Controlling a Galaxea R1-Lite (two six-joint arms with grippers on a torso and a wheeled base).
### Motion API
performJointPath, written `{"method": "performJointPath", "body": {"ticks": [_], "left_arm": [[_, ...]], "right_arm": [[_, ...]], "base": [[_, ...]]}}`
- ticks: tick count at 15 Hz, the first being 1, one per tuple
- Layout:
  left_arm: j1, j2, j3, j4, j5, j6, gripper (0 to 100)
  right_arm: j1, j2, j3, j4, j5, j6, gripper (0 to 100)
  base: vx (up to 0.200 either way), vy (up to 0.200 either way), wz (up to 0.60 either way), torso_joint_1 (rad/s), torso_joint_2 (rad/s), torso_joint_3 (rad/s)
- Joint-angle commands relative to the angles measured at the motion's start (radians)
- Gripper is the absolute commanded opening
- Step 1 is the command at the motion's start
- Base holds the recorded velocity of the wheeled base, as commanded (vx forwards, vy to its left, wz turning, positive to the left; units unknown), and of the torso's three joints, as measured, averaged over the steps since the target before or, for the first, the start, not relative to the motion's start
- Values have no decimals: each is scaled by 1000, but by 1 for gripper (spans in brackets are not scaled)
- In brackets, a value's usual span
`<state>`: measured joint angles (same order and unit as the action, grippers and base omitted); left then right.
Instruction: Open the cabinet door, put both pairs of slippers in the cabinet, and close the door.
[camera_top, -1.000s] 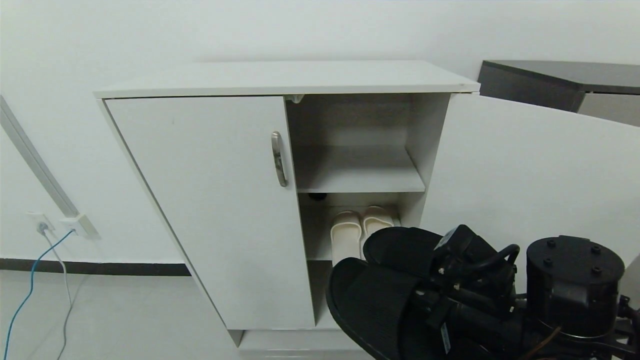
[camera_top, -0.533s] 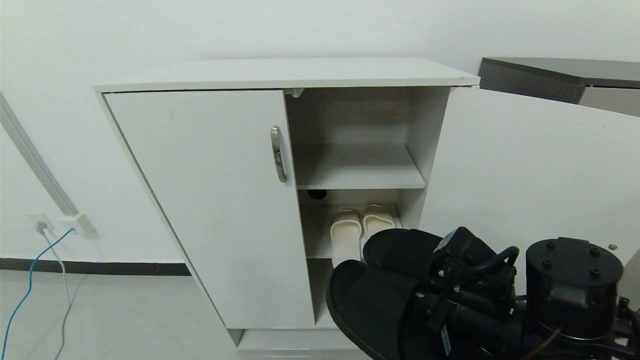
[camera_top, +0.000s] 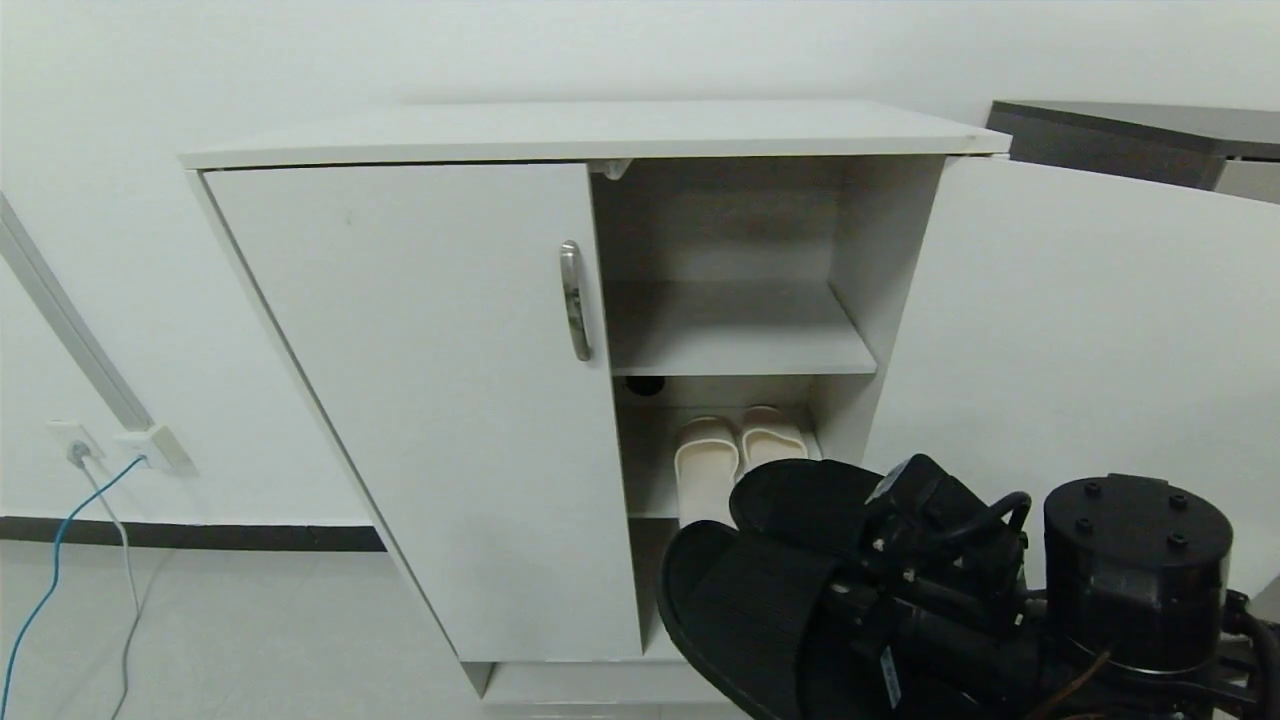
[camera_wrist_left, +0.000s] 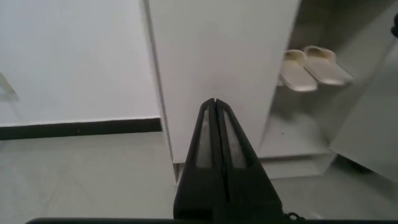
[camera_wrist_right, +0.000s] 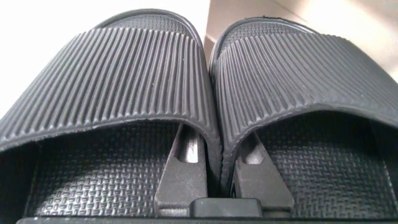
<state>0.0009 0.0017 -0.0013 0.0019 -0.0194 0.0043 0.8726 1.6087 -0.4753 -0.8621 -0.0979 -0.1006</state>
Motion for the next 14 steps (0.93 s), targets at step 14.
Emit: {"method": "performJointPath", "body": {"ticks": [14], "left_arm": [[2, 0, 0, 0, -5, 25, 0]], "right_arm": [[118, 227, -309, 48, -557, 167, 0]], "base": [[0, 0, 0, 0, 0, 0]]}}
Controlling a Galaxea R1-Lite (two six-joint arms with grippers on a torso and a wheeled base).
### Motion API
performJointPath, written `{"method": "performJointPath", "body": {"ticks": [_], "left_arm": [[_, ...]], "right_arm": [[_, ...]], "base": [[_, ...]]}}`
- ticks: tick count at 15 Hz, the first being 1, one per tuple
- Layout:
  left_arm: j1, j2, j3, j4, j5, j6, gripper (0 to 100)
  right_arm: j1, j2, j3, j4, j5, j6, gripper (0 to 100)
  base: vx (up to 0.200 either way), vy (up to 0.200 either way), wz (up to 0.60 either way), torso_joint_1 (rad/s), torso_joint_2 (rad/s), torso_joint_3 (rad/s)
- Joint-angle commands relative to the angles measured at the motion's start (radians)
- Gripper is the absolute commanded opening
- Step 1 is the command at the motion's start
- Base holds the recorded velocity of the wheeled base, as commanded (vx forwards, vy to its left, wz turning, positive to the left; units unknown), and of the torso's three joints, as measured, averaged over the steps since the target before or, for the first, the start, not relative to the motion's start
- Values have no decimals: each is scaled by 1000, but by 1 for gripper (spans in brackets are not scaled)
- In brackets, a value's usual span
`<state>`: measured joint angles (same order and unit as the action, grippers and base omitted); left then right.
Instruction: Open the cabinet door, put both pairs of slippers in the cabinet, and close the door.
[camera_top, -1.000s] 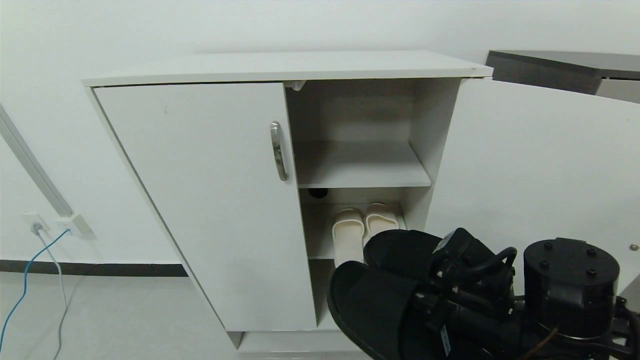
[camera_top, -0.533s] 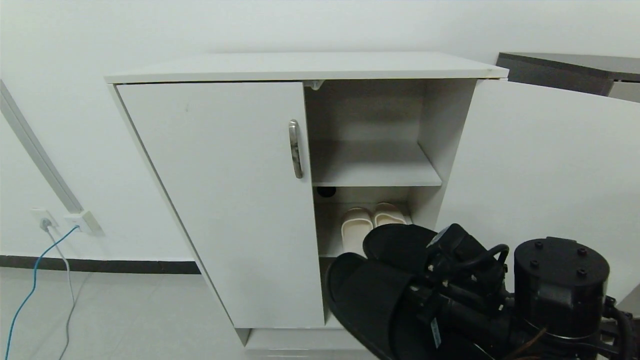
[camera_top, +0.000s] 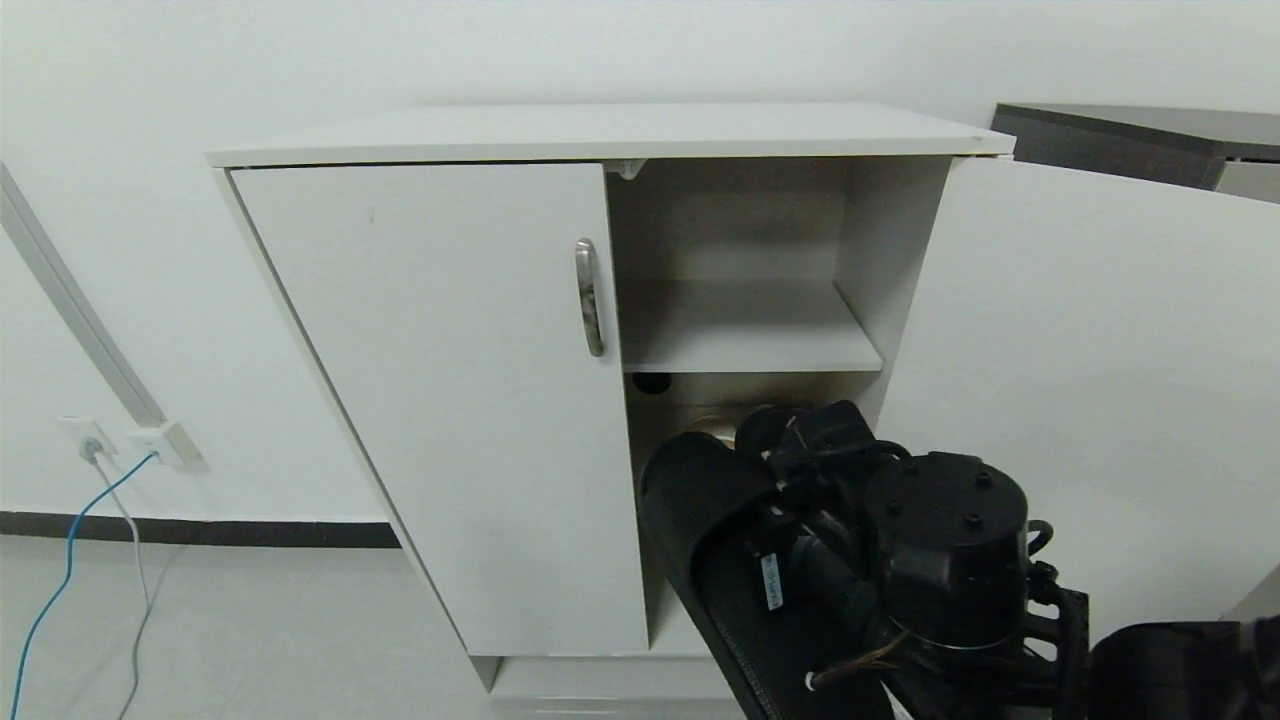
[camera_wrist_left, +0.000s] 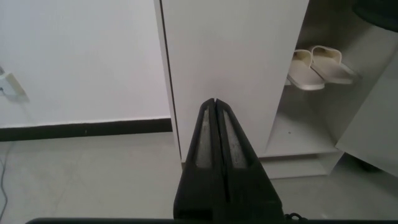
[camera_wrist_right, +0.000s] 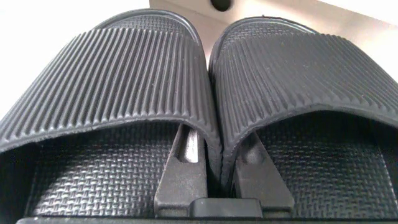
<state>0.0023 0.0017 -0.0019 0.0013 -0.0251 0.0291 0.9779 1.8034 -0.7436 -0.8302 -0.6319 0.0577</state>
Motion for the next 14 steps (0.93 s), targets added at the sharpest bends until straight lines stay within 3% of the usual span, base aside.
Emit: {"method": "performJointPath", "body": {"ticks": [1, 7, 14], "left_arm": [[1, 0, 0, 0, 1, 0, 0], [1, 0, 0, 0, 1, 0, 0], [1, 0, 0, 0, 2, -2, 0]], "right_arm": [[24, 34, -72, 56, -71, 36, 0], [18, 39, -359, 441, -259, 215, 0], [-38, 116, -497, 476, -270, 189, 0]], "base": [[0, 0, 0, 0, 0, 0], [0, 0, 0, 0, 0, 0], [0, 0, 0, 0, 0, 0]]}}
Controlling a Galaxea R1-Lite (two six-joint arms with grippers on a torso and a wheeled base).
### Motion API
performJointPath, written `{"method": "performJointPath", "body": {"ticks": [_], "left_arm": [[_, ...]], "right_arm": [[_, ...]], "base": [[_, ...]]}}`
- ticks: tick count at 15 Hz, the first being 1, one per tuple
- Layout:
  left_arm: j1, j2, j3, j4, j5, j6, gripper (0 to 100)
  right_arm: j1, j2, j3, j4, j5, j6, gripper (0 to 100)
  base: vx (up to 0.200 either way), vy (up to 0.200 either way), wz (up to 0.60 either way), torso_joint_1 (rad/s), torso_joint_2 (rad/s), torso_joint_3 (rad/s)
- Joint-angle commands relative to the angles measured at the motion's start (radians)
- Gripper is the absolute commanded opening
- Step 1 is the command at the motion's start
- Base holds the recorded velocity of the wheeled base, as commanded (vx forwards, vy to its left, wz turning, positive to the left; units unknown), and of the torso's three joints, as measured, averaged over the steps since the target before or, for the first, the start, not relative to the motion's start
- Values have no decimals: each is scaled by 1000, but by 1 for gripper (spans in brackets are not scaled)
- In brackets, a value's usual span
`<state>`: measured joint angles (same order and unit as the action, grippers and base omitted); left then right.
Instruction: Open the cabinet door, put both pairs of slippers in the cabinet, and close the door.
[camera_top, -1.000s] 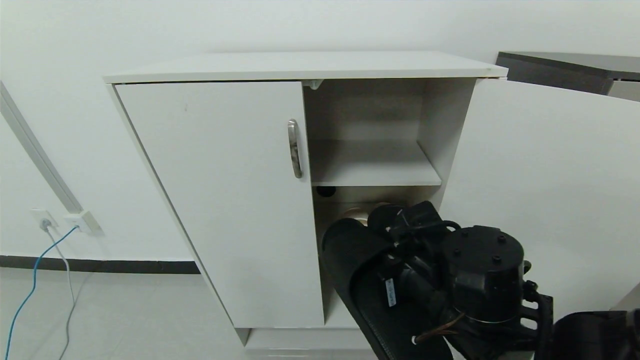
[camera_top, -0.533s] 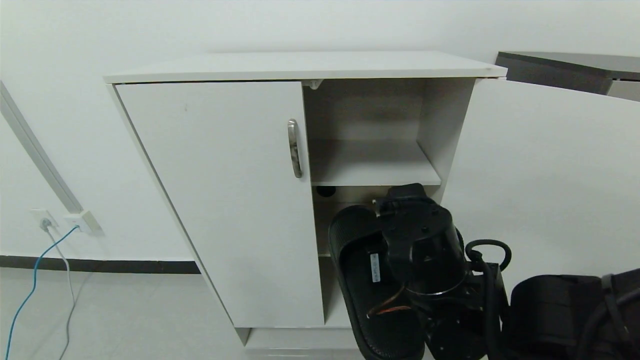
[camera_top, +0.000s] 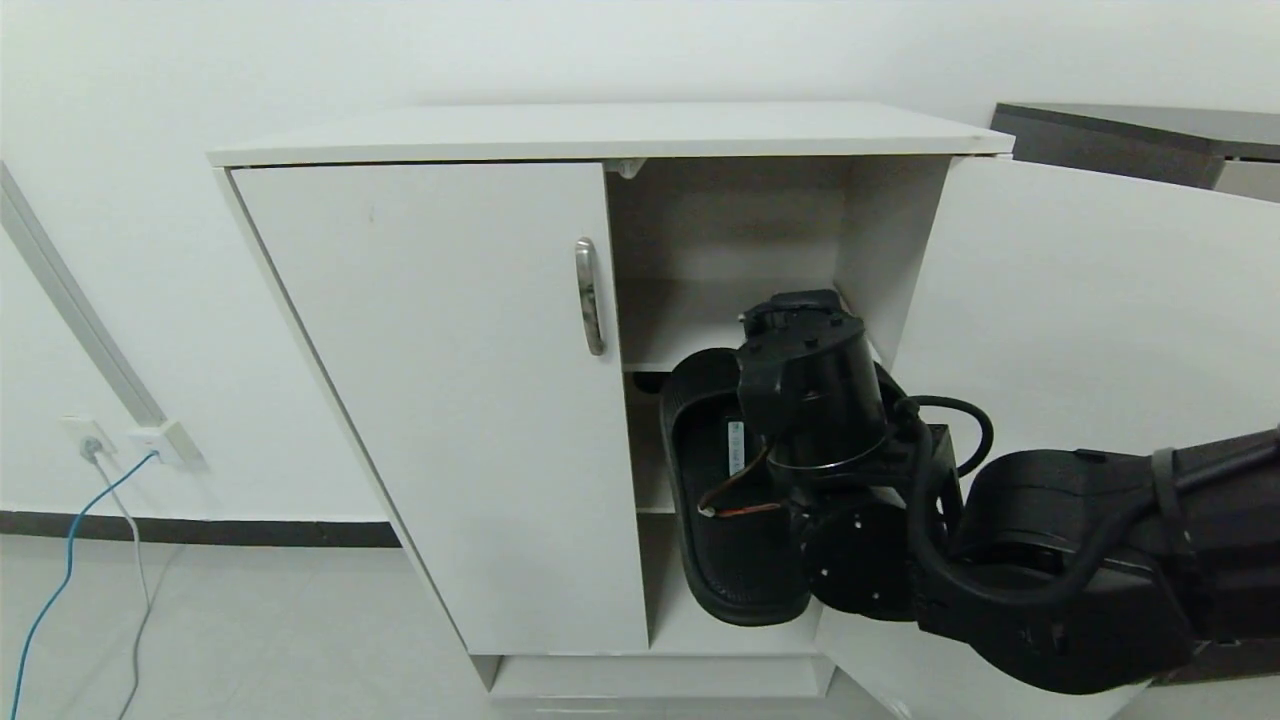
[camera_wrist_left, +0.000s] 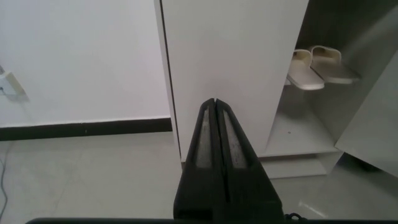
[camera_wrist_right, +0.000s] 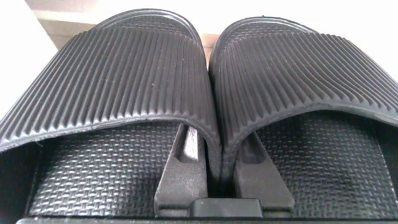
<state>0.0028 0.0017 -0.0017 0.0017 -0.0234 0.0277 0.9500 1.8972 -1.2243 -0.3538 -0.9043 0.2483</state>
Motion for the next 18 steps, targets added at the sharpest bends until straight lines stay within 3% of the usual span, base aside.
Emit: {"method": "performJointPath", "body": {"ticks": [1, 13, 18], "left_arm": [[0, 0, 0, 0, 0, -2, 0], [0, 0, 0, 0, 0, -2, 0], [0, 0, 0, 0, 0, -3, 0]], "right_arm": [[-10, 28, -17, -1, 2, -1, 0], [-16, 31, -15, -5, 2, 0, 0], [-33, 40, -29, -5, 15, -3, 0]], "base": [[0, 0, 0, 0, 0, 0], [183, 0, 0, 1, 3, 5], [0, 0, 0, 0, 0, 0]]}}
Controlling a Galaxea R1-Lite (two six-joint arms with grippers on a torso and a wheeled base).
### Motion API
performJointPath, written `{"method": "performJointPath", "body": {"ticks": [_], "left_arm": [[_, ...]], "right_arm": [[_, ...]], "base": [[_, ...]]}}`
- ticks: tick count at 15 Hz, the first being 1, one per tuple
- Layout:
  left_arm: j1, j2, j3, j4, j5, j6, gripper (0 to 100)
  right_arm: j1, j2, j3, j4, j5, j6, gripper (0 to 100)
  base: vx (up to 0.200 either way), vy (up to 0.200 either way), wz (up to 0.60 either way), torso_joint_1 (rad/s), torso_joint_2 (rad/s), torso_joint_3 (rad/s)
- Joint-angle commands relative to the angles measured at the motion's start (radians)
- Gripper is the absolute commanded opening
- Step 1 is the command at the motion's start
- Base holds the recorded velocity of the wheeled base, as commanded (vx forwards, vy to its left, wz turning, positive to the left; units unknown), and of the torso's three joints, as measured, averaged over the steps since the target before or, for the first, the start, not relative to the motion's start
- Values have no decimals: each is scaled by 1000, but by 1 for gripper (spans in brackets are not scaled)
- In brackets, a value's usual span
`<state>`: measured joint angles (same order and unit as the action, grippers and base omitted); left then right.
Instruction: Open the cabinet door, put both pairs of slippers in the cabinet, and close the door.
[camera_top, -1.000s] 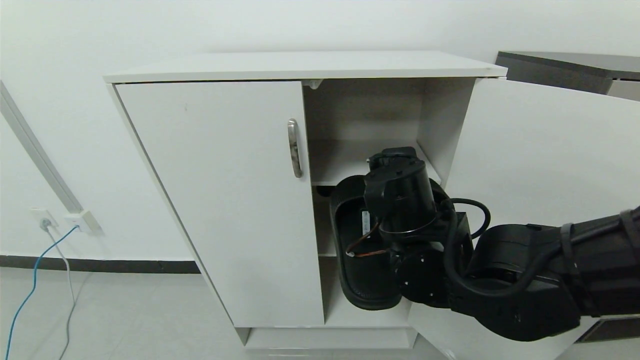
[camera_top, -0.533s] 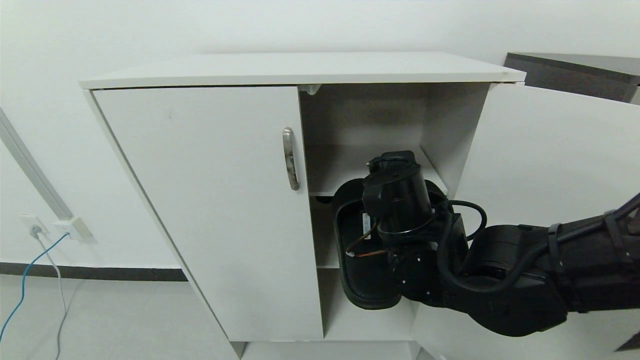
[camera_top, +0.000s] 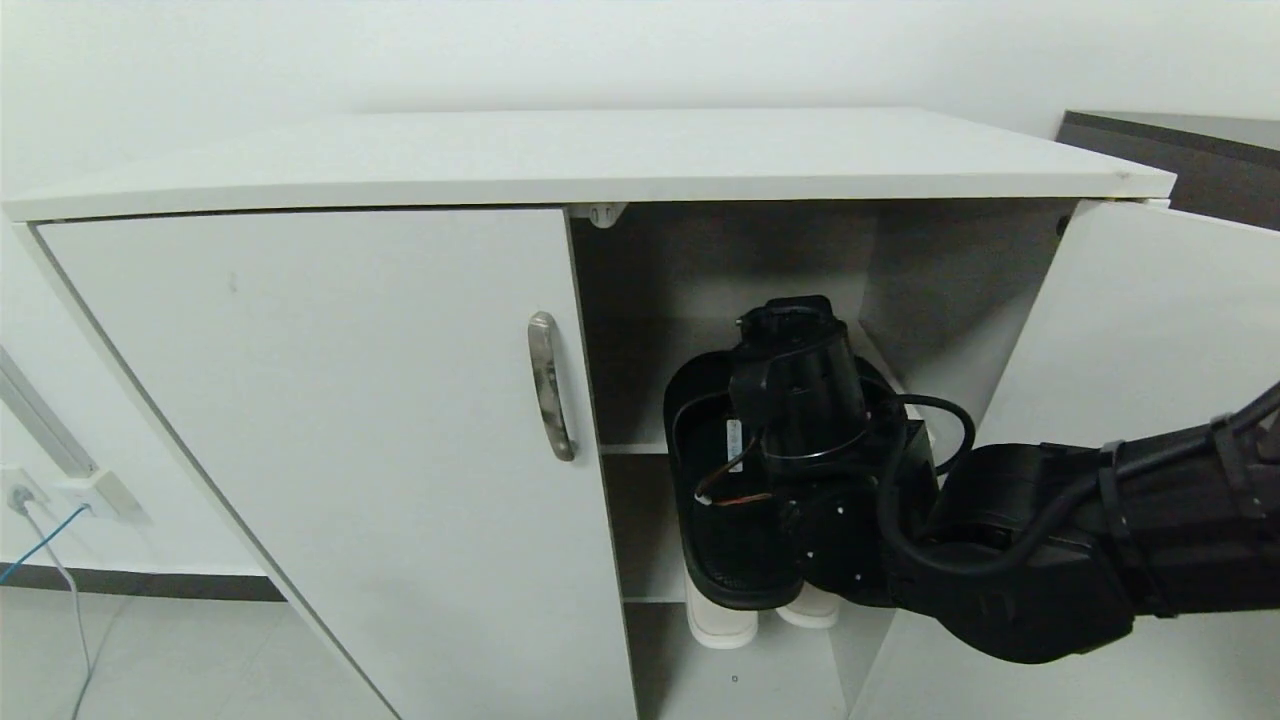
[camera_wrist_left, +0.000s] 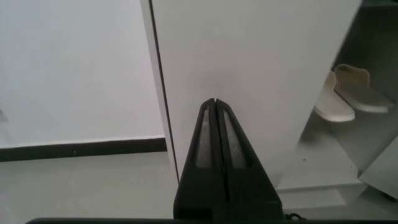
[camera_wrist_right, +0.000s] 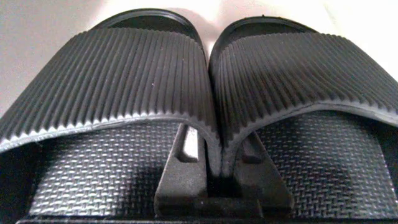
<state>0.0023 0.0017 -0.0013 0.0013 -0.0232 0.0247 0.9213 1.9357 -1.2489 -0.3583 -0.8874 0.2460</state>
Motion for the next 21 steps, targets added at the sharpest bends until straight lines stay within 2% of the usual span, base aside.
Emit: {"method": "performJointPath", "body": {"ticks": [1, 5, 11, 17, 21], "left_arm": [[1, 0, 0, 0, 0, 0, 0], [1, 0, 0, 0, 0, 0, 0], [1, 0, 0, 0, 2, 0, 0], [1, 0, 0, 0, 2, 0, 0], [1, 0, 0, 0, 2, 0, 0]], "right_arm": [[-9, 5, -6, 1, 12, -7, 0], [-39, 31, -38, -4, 62, -45, 0], [-114, 137, -201, 15, 116, -56, 0], [-140, 227, -458, 190, 136, -53, 0], [-177, 281, -567, 252, 134, -45, 0]], "base": [[0, 0, 0, 0, 0, 0], [0, 0, 0, 0, 0, 0], [0, 0, 0, 0, 0, 0], [0, 0, 0, 0, 0, 0], [0, 0, 0, 0, 0, 0]]}}
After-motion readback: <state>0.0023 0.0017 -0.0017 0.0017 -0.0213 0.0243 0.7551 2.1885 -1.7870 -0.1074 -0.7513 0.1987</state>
